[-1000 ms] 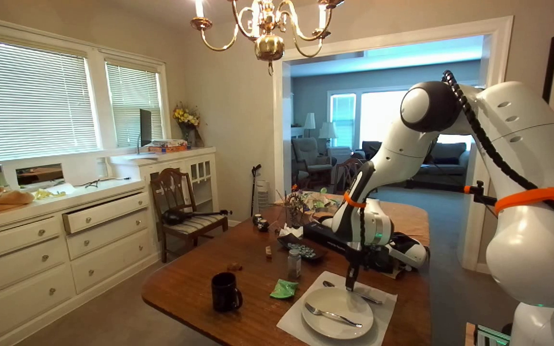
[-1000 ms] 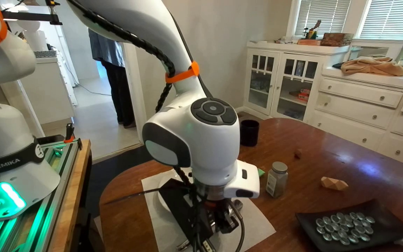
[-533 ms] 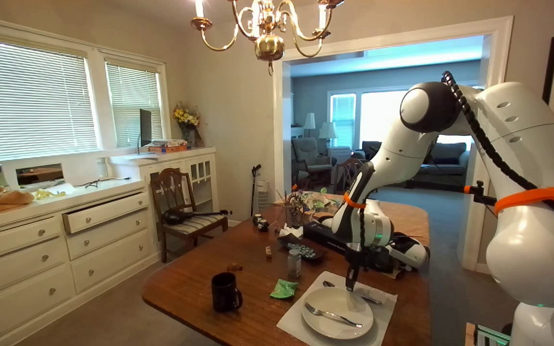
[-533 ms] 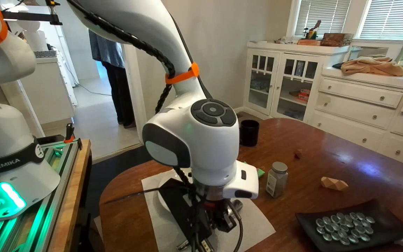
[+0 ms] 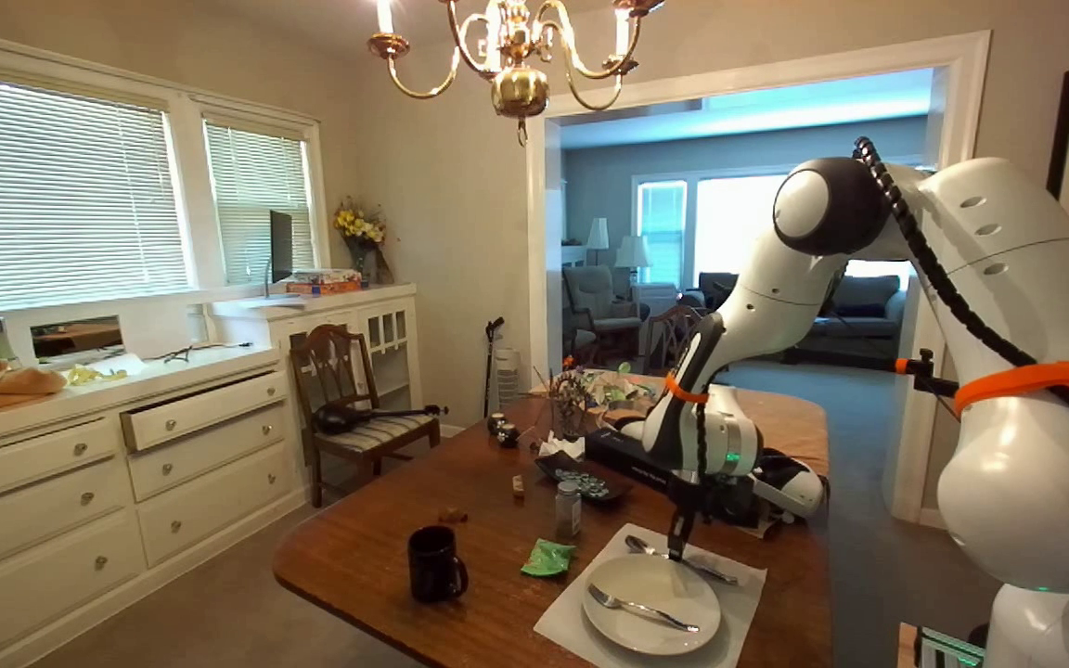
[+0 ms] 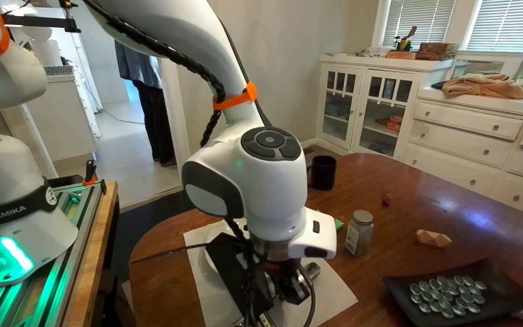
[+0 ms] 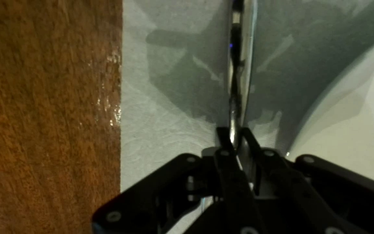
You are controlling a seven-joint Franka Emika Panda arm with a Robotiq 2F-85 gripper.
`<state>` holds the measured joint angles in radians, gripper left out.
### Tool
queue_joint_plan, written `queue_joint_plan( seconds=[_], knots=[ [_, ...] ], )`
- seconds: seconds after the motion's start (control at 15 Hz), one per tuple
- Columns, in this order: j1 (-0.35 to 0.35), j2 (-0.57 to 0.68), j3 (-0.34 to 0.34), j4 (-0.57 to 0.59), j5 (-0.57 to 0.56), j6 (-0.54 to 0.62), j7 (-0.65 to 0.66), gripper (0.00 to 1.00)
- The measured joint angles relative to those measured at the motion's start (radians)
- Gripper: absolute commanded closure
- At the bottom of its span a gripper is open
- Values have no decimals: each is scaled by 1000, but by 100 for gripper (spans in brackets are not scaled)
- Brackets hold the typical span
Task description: Put the fork, spoon and small bottle on the plate
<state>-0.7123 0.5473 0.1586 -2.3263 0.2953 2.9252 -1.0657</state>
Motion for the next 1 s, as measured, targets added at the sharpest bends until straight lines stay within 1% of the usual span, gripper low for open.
queue_joint_plan(
  seconds=[0.2,0.4,0.53,0.73,0.8,1.0],
  knots=[
    [0,-18,-7,-17,-13,38,26,97],
    [33,-76,-46,-49,-67,58,96,97],
    [94,-131,-102,-71,-133,54,164,97],
    [222,-209,-199,-91,-245,13,265,97],
    [261,-228,-220,-91,-275,-14,287,97],
    [333,-260,-231,-84,-314,-93,319,97]
  ],
)
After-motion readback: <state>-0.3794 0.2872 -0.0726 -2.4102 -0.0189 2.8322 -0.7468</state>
